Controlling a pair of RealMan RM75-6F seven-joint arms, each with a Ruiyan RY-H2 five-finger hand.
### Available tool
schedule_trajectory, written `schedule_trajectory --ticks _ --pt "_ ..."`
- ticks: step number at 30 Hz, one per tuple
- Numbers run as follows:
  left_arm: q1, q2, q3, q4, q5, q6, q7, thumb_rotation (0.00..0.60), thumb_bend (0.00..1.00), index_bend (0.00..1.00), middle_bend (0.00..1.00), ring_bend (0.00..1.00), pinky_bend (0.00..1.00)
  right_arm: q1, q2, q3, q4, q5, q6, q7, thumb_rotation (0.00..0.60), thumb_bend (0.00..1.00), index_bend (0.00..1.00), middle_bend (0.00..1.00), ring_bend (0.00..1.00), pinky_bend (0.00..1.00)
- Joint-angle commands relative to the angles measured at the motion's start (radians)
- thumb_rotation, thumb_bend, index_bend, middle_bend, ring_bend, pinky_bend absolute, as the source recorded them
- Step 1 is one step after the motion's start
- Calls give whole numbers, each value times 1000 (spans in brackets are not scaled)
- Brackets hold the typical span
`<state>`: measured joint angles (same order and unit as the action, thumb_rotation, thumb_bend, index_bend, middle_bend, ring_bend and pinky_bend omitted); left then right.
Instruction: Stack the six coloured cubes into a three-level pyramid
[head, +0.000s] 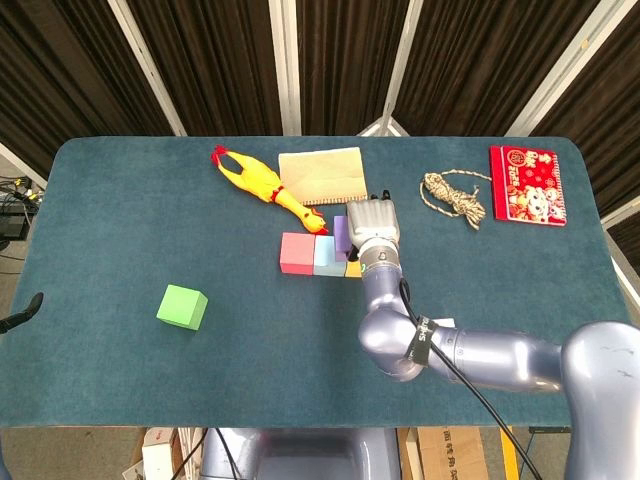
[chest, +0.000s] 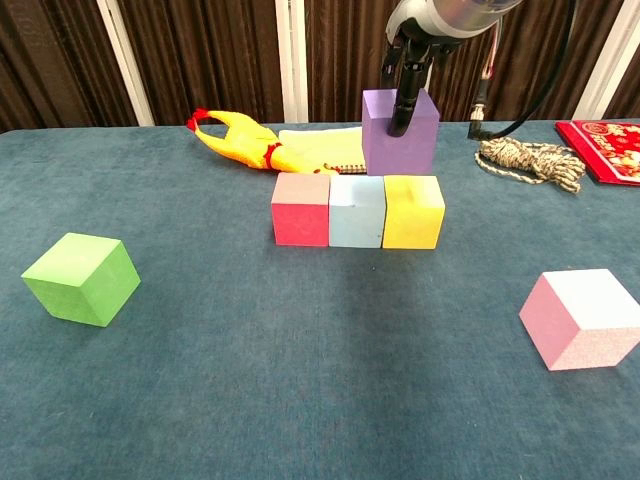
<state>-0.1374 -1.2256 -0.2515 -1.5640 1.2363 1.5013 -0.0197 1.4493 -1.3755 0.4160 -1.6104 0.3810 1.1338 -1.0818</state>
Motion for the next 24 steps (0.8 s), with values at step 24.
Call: schedule_trajectory --ticks 24 --pt "5 0 -7 -6 -5 11 -12 600 283 178 0 0 0 -25 -144 65 130 -27 39 -66 600 323 405 333 174 0"
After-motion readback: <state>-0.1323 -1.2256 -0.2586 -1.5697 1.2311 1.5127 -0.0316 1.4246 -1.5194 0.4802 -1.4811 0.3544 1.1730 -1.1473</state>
